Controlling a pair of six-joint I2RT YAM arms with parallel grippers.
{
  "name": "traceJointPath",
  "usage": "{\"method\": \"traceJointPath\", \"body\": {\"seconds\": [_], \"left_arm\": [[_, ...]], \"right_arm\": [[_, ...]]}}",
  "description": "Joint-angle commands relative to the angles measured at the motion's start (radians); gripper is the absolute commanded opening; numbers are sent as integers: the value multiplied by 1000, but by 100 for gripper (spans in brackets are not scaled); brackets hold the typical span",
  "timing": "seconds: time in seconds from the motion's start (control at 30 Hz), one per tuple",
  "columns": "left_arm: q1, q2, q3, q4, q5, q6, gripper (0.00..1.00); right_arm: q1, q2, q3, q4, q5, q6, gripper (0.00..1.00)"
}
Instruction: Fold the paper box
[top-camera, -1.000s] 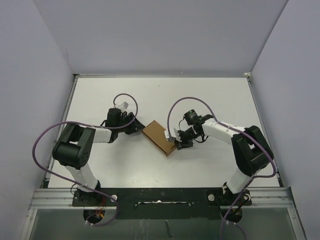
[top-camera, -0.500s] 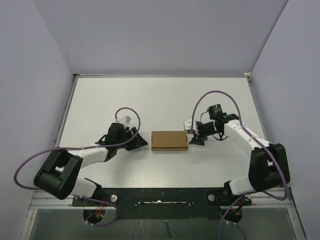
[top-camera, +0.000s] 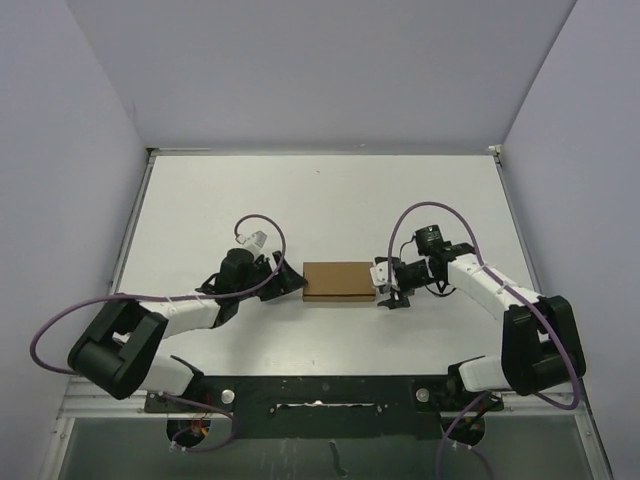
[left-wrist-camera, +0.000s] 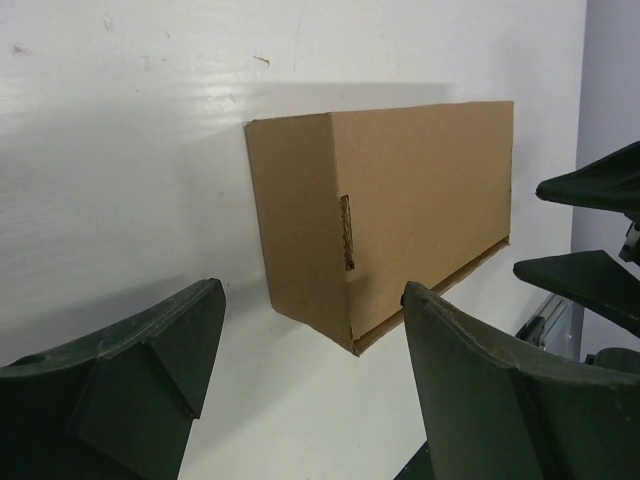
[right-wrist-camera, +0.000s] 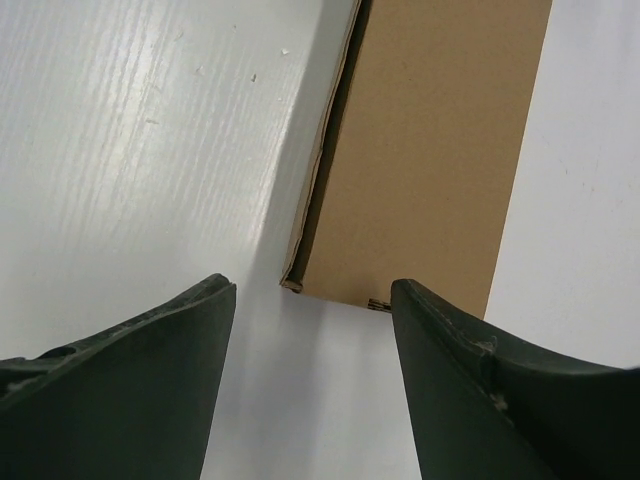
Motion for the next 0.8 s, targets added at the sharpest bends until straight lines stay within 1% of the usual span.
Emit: {"method": "traceJointPath", "body": {"seconds": [0.0, 0.07, 0.17, 0.3, 0.37, 0.57, 0.77], "left_arm": [[-29, 83, 84, 116, 15, -5, 71], [-29, 110, 96, 120, 15, -5, 69], [-29, 130, 102, 107, 13, 5, 67], [-28, 137, 103, 77, 3, 25, 63], [-26, 146, 106, 59, 2, 35, 61], [-16, 197, 127, 42, 28, 58, 51], [-15, 230, 144, 40, 47, 65, 49]], "right_arm": [[36, -6, -11, 101, 12, 6, 64], [59, 2, -22, 132, 49, 13, 63], [84, 13, -31, 163, 93, 17, 59], [88, 9, -36, 180, 128, 17, 52], [88, 8, -37, 180, 134, 13, 46], [96, 12, -37, 178, 149, 2, 33], [112, 27, -29, 168, 171, -4, 17]]}}
